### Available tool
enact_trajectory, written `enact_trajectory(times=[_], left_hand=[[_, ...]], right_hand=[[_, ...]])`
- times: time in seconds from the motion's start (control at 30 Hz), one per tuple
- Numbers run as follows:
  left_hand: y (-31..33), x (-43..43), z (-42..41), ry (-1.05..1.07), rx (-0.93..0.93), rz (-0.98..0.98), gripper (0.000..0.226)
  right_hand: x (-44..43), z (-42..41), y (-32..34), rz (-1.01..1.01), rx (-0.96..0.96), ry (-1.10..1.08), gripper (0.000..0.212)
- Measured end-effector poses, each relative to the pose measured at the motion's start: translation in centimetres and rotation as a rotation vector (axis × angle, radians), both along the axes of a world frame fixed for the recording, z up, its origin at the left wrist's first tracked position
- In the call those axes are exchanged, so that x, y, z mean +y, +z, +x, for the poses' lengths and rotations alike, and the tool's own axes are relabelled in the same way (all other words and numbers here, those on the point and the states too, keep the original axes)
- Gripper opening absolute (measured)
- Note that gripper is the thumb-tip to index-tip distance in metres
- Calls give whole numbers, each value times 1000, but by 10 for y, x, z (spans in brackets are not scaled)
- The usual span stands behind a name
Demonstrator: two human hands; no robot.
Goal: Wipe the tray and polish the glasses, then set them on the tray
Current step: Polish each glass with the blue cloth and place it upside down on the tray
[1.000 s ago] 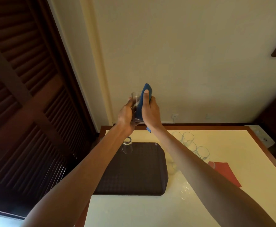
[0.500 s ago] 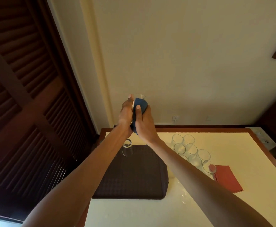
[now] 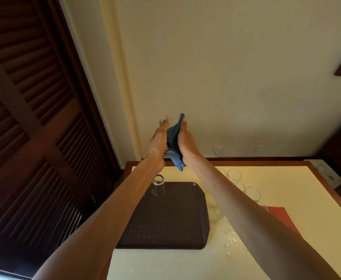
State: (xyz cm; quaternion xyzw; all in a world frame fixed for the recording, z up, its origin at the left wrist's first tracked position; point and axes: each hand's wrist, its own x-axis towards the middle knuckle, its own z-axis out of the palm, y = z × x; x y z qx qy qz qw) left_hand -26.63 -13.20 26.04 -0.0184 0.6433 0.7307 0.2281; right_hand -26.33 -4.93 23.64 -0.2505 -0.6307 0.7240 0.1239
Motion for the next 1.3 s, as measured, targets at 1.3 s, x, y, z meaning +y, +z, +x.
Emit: enact_trajectory(times=[1.3], left_hand=[[13, -18, 7, 44, 43, 138, 51]], right_hand=[[-27, 30, 33, 559, 292, -122, 43]])
